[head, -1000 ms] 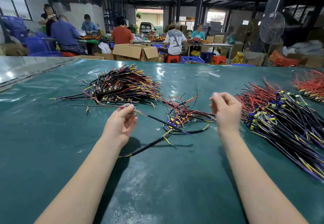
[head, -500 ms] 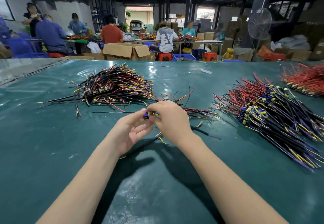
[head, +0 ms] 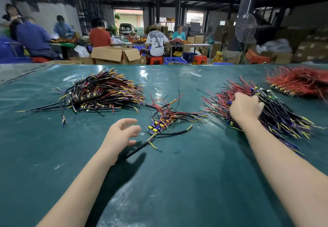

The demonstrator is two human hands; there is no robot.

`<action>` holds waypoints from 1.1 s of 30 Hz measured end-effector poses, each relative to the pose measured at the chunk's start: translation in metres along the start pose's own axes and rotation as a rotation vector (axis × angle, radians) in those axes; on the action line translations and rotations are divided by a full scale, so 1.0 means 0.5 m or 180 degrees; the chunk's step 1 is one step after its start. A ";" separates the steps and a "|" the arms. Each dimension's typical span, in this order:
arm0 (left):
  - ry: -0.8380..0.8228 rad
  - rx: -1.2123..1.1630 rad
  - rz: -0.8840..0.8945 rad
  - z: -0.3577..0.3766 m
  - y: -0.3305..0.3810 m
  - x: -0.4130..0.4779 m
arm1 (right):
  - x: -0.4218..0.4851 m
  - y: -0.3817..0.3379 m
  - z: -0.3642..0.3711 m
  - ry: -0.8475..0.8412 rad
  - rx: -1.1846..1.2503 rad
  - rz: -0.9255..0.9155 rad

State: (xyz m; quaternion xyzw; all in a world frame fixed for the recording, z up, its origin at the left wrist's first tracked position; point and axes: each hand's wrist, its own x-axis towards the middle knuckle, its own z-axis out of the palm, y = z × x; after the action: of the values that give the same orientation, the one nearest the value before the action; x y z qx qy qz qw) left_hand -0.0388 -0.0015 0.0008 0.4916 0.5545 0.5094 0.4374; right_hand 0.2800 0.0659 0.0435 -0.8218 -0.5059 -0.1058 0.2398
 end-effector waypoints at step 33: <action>0.0273 0.3149 0.0030 -0.026 -0.026 0.009 | -0.273 -0.256 0.070 -0.2511 0.2692 -0.2094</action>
State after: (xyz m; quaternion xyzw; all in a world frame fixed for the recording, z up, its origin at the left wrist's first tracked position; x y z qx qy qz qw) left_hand -0.0532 0.0013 -0.0107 0.6214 0.7450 0.2070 0.1261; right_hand 0.1011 0.0248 -0.0067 -0.4367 -0.7781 0.3428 0.2937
